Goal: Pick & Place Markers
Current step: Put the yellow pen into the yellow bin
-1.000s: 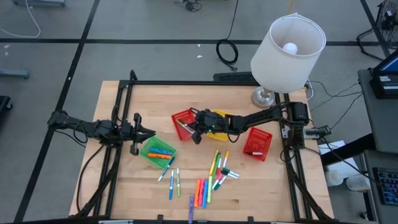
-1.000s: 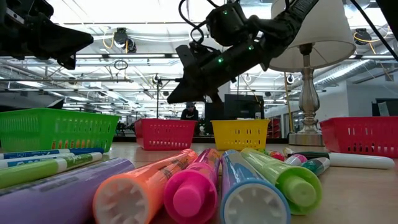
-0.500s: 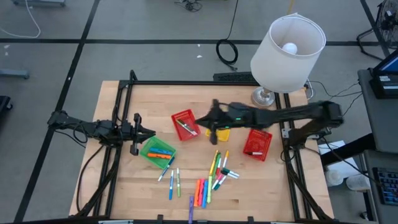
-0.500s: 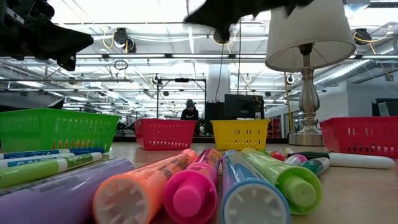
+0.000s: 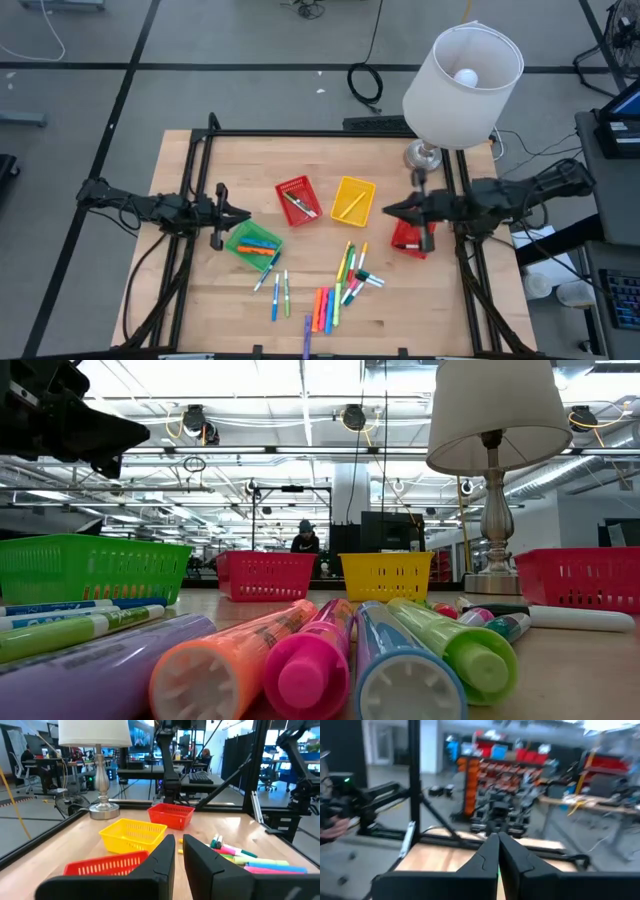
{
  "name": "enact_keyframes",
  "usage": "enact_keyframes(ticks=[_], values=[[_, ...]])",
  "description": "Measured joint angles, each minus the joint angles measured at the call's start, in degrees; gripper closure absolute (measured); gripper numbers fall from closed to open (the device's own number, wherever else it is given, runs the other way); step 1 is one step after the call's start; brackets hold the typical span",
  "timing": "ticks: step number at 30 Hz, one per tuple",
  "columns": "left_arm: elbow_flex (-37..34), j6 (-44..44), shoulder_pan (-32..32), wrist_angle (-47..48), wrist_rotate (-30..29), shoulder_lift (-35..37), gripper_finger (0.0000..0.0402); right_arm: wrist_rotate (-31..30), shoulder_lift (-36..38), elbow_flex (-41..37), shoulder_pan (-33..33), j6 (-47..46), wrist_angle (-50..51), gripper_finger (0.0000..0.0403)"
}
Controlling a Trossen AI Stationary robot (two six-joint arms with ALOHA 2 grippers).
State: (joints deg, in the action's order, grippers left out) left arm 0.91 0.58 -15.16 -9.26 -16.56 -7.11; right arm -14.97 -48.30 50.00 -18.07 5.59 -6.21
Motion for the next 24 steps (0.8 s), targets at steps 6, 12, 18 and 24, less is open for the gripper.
enact_keyframes(ticks=[6, 12, 18, 24], values=[[0.00, 0.53, 0.00, -1.73, -0.02, 0.02, 0.0355, -3.27, 12.24, -21.12, -1.45, -0.79, -13.94, 0.0403], [0.00, 0.24, 0.01, -2.98, -0.05, 0.01, 0.0355, -4.49, 17.89, -39.26, -1.05, 2.13, -35.02, 0.0403], [0.00, -3.64, 0.00, -4.39, 1.51, 0.02, 0.0355, -6.20, 20.16, -47.43, 1.28, 1.61, -45.86, 0.0403], [0.00, -3.94, 0.02, -4.76, -0.25, 0.02, 0.0355, -5.78, 21.44, -47.46, 1.62, 1.62, -39.58, 0.0403]])
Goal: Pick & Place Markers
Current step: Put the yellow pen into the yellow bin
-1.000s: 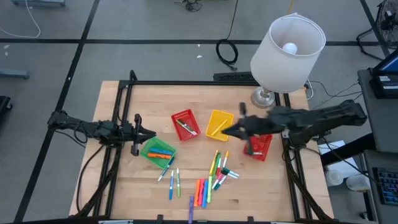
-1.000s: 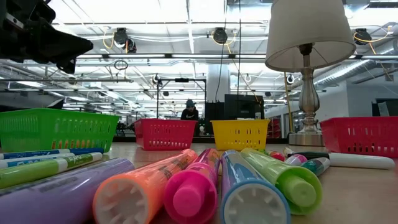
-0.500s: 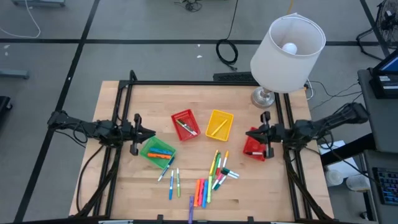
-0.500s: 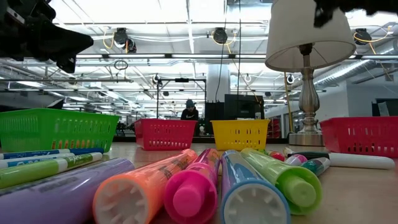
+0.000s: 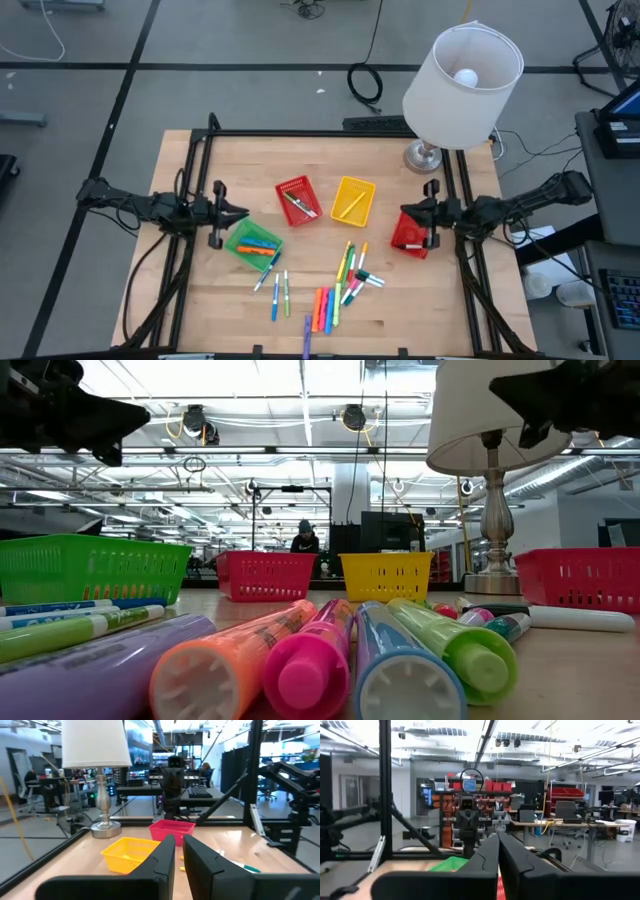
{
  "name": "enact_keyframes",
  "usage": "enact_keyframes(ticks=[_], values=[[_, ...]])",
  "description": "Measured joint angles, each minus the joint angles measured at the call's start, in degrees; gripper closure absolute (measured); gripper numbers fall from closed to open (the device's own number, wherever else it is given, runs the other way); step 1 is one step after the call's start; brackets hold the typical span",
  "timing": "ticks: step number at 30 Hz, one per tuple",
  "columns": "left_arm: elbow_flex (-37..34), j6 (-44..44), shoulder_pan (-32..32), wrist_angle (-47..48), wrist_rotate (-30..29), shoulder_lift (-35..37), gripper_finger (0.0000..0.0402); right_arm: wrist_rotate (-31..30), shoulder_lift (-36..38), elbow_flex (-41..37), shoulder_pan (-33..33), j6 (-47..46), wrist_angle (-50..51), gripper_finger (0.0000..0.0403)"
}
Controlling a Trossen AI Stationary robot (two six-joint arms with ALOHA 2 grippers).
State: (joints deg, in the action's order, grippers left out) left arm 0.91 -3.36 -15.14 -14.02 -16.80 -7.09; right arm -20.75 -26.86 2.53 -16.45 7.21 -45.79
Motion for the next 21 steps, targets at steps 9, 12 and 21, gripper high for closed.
enact_keyframes(ticks=[9, 12, 21], values=[[0.00, -1.46, -0.02, 1.58, -1.31, 0.00, 0.0355, -0.02, 0.03, -0.11, 0.00, 4.39, 12.99, 0.0403], [0.00, -2.67, -0.02, 2.93, -1.32, 0.00, 0.0355, -0.24, 0.02, -0.14, 0.03, 4.53, 14.69, 0.0403], [0.28, -4.48, -0.02, 3.18, -4.66, 0.00, 0.0355, -0.23, -0.08, -0.18, 4.80, -0.10, 20.37, 0.0403]])
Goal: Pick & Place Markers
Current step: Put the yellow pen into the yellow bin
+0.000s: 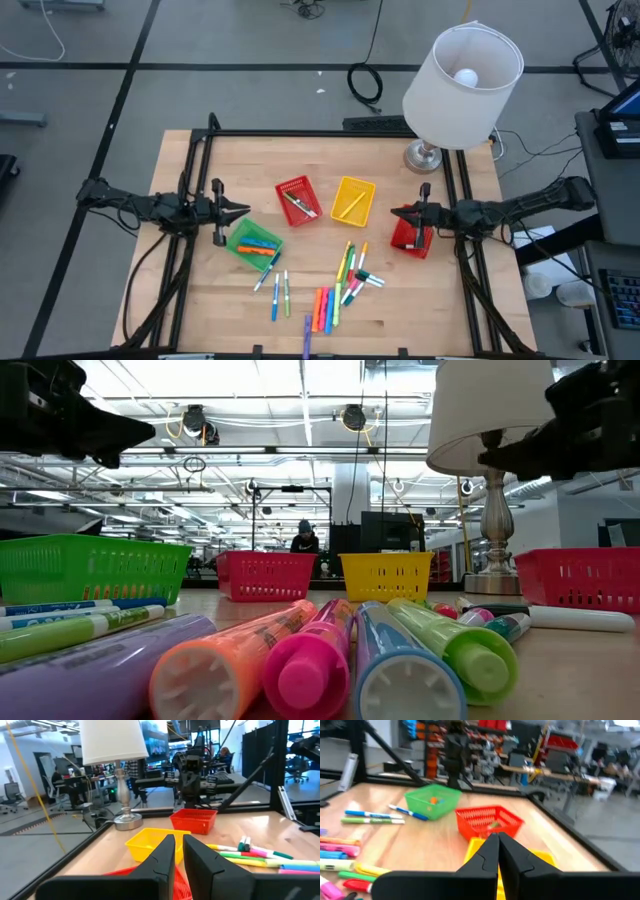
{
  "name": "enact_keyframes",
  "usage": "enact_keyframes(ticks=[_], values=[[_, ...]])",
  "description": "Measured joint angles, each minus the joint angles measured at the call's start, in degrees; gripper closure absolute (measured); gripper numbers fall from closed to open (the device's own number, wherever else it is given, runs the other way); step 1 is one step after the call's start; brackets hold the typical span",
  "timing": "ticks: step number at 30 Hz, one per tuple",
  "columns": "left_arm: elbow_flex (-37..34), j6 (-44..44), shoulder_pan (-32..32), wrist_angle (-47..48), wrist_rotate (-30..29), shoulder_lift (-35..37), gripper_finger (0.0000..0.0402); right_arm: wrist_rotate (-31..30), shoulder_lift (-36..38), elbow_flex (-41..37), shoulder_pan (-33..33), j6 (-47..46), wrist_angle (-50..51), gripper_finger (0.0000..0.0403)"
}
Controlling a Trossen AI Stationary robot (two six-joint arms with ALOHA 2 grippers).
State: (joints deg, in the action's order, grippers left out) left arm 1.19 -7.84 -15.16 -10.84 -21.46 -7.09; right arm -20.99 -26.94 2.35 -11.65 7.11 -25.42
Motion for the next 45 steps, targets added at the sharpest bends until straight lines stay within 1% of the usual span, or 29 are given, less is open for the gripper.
enact_keyframes(ticks=[5, 7, 12, 14, 16, 18, 20, 22, 24, 27, 29, 31, 33, 35, 41, 45], values=[[0.00, 0.42, 0.00, -0.16, 0.38, 0.00, 0.0355, 0.19, -0.11, -0.02, 2.19, -3.31, 1.74, 0.0403], [0.00, 0.49, 0.00, -2.18, 0.50, -0.02, 0.0355, 0.21, -0.11, -0.07, 2.50, -3.34, 1.64, 0.0403], [0.07, -0.87, 0.00, -6.88, 4.86, 0.00, 0.0355, 0.15, -0.13, -0.07, 2.99, -3.39, 0.37, 0.0403], [0.09, 0.34, 0.00, -5.66, 4.82, 0.00, 0.0355, 0.24, -0.13, -0.07, 3.03, -3.41, -2.07, 0.0403], [0.09, 4.74, 0.00, -2.57, 3.32, -0.02, 0.0355, 1.24, -0.13, -0.07, 2.98, -2.62, -6.56, 0.0403], [0.09, 9.84, 0.02, 0.36, 1.98, -0.02, 0.0355, 4.14, -0.11, -0.07, 2.94, -1.11, -12.76, 0.0403], [0.09, 13.02, 0.02, 2.53, 1.84, -0.02, 0.0355, 7.42, -0.11, -0.07, 2.92, -0.11, -18.38, 0.0403], [0.09, 13.63, 0.02, 2.61, 1.91, -0.02, 0.0355, 10.31, -0.09, -0.09, 2.94, 0.13, -22.19, 0.0403], [0.09, 13.28, 0.02, 2.10, 1.90, -0.02, 0.0355, 12.10, -0.11, -0.09, 2.94, 0.22, -23.51, 0.0403], [0.09, 9.82, 0.00, 0.67, 2.20, -0.02, 0.0355, 12.24, -0.10, -0.09, 2.94, -0.32, -20.99, 0.0403], [0.09, 5.38, -0.08, -0.58, 4.96, -0.01, 0.0358, 12.25, -0.12, -0.09, 2.94, -0.43, -15.92, 0.0403], [-0.07, 3.39, -0.68, -2.27, 7.60, -0.02, 0.0369, 12.06, -0.16, -0.09, 3.00, -1.58, -10.33, 0.0403], [-0.26, 3.39, -1.60, -3.52, 8.41, 0.00, 0.0386, 12.05, -0.38, -0.09, 3.66, -3.57, -6.86, 0.0403], [-0.26, 3.04, -2.55, -4.17, 8.40, -0.01, 0.0396, 11.95, -0.63, -0.09, 4.57, -5.77, -5.99, 0.0403], [-0.31, -0.68, -4.02, -7.59, 6.80, -0.02, 0.0382, 12.08, -1.80, -0.09, 6.24, -8.68, -5.54, 0.0403], [-0.31, 0.91, -4.11, -11.62, 6.53, -0.02, 0.0387, 12.08, -2.05, -0.09, 6.35, -9.03, -5.52, 0.0403]])
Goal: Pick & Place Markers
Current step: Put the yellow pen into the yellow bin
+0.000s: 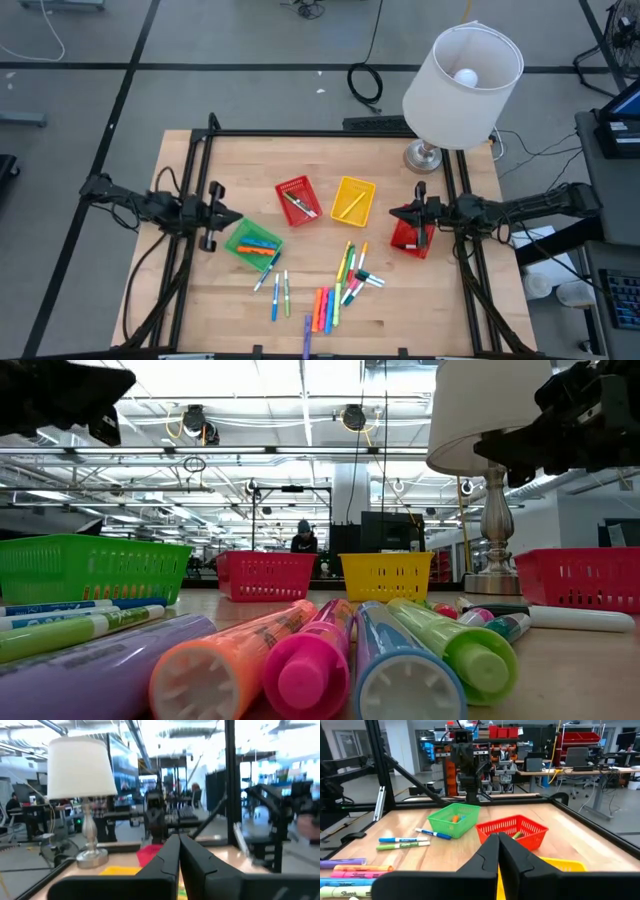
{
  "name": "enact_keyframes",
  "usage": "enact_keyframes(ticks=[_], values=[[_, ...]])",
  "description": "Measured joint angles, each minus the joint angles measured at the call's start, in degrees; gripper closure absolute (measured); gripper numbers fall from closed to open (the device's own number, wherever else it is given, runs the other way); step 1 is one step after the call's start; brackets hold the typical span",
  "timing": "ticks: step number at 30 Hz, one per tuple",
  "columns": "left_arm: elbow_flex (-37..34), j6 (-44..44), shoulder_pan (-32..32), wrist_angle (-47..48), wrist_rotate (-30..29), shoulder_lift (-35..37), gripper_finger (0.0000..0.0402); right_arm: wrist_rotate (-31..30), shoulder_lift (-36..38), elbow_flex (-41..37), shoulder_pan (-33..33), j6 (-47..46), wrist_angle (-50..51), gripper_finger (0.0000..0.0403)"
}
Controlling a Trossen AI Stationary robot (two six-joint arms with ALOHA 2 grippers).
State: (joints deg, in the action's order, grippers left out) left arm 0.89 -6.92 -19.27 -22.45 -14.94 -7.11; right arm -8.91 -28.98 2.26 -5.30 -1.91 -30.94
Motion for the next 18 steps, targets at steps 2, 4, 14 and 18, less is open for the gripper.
enact_keyframes(ticks=[2, 4, 14, 18], values=[[0.02, 0.99, 0.00, -0.79, 0.00, 0.02, 0.0395, 0.00, -0.16, 0.00, 0.00, 0.00, 0.55, 0.0403], [0.00, 1.00, 0.00, -0.22, 0.01, 0.02, 0.0398, -0.11, -0.45, 0.00, 0.00, 0.00, 1.07, 0.0403], [0.43, -0.14, 0.00, -3.05, -0.11, 0.02, 0.0397, -2.43, -1.60, 0.00, -0.02, -0.02, 1.05, 0.0403], [0.44, 0.02, 0.00, -3.02, -1.83, -1.08, 0.0392, -1.74, -1.60, 0.00, -0.02, -0.42, 1.13, 0.0403]])
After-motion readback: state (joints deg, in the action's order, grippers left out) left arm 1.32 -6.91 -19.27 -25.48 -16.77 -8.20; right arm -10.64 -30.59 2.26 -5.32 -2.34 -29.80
